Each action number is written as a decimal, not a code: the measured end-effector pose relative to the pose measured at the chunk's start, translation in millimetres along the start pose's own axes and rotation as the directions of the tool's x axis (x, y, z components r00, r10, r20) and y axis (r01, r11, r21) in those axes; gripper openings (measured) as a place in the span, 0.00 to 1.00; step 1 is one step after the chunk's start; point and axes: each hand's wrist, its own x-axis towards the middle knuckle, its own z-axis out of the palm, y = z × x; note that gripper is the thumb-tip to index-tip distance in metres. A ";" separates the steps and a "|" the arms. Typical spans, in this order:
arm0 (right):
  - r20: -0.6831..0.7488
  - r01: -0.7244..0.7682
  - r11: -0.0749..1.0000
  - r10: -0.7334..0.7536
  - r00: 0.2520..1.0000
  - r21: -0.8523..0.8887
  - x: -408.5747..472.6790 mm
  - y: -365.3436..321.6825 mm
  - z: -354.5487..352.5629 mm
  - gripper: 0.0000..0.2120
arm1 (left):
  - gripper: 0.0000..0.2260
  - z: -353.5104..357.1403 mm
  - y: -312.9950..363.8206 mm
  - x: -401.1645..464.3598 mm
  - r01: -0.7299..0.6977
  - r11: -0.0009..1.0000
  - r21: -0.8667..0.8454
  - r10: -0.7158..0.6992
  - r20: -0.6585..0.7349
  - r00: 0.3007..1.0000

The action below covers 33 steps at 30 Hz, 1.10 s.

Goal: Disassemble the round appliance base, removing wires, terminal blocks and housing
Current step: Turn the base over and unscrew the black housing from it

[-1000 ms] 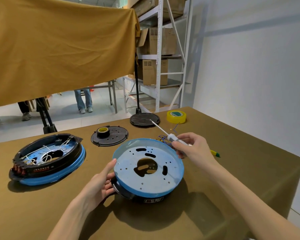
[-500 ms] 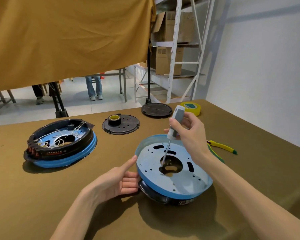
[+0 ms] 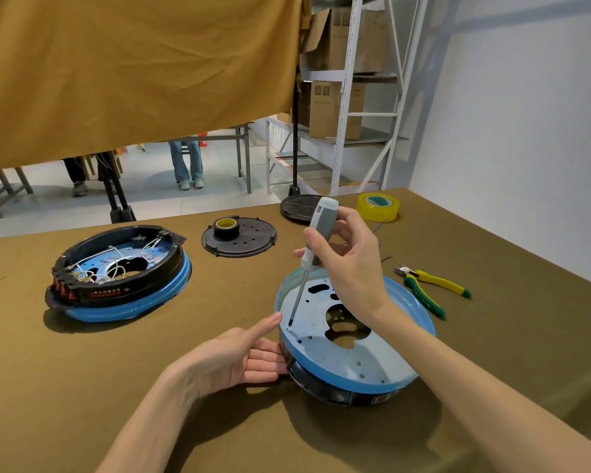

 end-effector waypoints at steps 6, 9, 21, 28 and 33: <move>0.021 -0.023 1.000 0.023 1.000 -0.002 -2.4 1.1 2.8 0.15 | 0.44 2.1 1.0 -2.0 -0.004 1.000 0.008 0.004 -0.005 1.000; 0.021 -0.017 1.000 0.017 1.000 -0.011 -2.7 0.4 2.9 0.16 | 0.43 3.2 2.0 -3.2 -0.006 1.000 0.000 0.006 -0.011 1.000; 0.107 -0.227 0.971 0.219 0.970 0.078 6.1 -19.3 33.2 0.10 | 0.43 5.4 -0.2 -5.4 -0.012 1.000 -0.015 0.011 -0.040 0.999; 0.060 -0.238 0.938 0.231 0.971 0.252 14.4 -17.0 51.2 0.20 | 0.44 9.8 -1.2 -7.5 -0.026 1.000 0.010 0.027 -0.060 0.998; 0.133 -0.334 0.897 0.308 0.942 0.288 26.4 -8.9 39.2 0.19 | 0.45 9.0 -0.8 -7.4 -0.028 1.000 0.008 0.028 -0.057 0.998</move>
